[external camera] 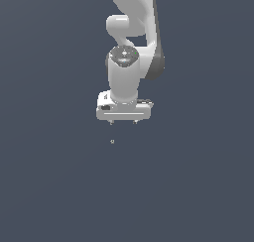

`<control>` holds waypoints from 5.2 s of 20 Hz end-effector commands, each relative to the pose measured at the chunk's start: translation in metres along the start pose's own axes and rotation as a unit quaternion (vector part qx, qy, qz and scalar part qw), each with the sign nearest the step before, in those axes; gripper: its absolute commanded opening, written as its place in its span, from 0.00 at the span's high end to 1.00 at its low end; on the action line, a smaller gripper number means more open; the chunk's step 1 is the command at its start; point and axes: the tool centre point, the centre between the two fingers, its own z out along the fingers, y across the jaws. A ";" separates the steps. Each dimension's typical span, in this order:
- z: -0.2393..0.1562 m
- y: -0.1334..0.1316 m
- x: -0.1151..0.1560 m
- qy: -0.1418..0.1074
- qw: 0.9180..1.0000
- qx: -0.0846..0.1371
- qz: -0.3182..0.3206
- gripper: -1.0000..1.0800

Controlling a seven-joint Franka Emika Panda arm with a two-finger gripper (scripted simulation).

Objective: Pick up the object and move it to a goal position.

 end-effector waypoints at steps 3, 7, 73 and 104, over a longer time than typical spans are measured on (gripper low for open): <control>0.000 -0.002 -0.001 -0.001 1.000 0.001 -0.001 0.04; -0.004 -0.013 -0.005 -0.006 1.000 0.010 -0.008 0.04; 0.118 0.056 0.011 0.000 0.835 0.017 0.549 0.04; 0.150 0.049 0.014 0.001 0.834 0.017 0.552 1.00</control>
